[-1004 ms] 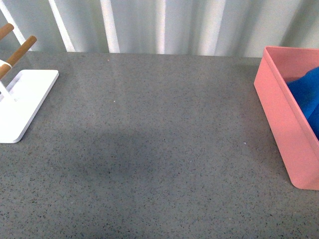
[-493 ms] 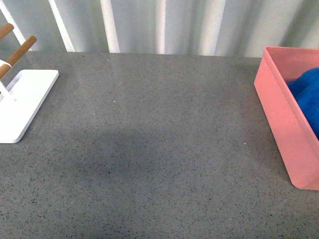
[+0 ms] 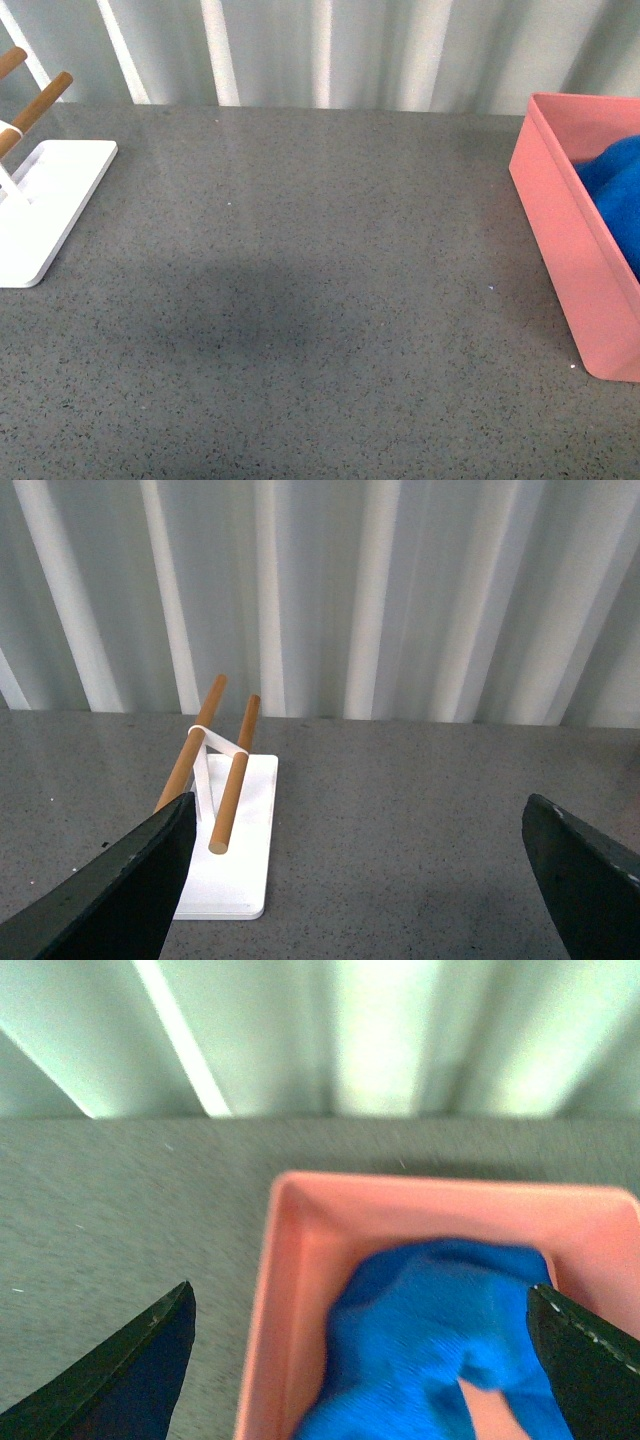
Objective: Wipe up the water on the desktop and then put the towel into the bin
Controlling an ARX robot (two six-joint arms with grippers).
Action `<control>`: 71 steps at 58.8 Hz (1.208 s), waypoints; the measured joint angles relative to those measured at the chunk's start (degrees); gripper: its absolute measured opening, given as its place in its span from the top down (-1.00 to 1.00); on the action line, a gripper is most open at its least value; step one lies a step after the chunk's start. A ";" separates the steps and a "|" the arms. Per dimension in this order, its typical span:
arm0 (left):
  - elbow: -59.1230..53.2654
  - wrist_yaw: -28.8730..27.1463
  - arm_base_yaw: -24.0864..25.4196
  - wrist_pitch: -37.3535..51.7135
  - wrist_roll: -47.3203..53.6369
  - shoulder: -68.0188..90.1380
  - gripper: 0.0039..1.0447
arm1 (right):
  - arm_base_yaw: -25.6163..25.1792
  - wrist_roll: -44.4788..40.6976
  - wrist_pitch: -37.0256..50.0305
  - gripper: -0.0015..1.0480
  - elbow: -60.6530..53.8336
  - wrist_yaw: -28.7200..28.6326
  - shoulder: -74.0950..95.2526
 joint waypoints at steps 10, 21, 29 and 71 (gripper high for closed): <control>0.00 -0.02 0.00 0.00 0.00 0.00 -0.88 | 9.57 -3.34 4.39 -0.87 -9.55 -2.82 -13.38; 0.00 0.00 0.00 0.00 0.00 0.00 -0.88 | 18.88 -5.25 4.52 -0.87 -18.67 -1.95 -20.46; 0.00 0.00 0.00 0.00 0.00 0.00 -0.88 | 21.88 -5.60 8.11 -0.83 -23.15 2.51 -21.18; 0.00 0.00 0.00 0.00 0.00 0.00 -0.88 | 10.43 2.05 35.89 0.93 -55.39 17.33 -46.05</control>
